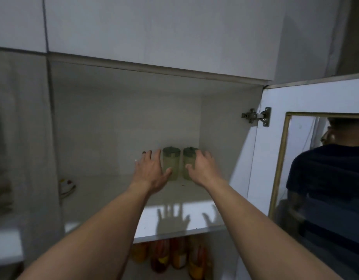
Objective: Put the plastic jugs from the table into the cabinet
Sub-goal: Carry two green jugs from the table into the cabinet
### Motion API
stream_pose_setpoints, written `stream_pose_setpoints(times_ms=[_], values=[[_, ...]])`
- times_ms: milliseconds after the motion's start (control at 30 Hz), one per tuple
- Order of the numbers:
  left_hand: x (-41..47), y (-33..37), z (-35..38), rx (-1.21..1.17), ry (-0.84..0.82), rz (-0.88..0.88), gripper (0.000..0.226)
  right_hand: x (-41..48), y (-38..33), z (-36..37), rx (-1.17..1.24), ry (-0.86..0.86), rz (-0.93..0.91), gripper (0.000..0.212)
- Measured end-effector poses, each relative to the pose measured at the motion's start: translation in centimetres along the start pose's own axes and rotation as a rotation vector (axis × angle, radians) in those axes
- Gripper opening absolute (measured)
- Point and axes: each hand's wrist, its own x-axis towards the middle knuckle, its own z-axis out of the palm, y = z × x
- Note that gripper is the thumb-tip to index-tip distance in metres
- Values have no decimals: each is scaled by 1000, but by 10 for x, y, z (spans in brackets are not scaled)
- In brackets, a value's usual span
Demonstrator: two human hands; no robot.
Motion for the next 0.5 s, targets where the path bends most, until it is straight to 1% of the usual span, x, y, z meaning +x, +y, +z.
stream_pose_setpoints(times_ms=[167,267,333,400,500], values=[[-62,-13,-63,19,36,2,73,-64,-36,-28,-51,10,-98,58],[-92,-14,-101,36,144,83,68,-89,-61,-40,-33,18,-174,62],[-117,-17,-123,77,222,105,66,-106,-80,-43,4,11,-218,65],[-144,-27,-140,138,246,61,65,-124,-100,-41,50,-14,-258,67],[-188,-55,-167,268,221,-74,67,-157,-132,-35,91,-76,-334,68]])
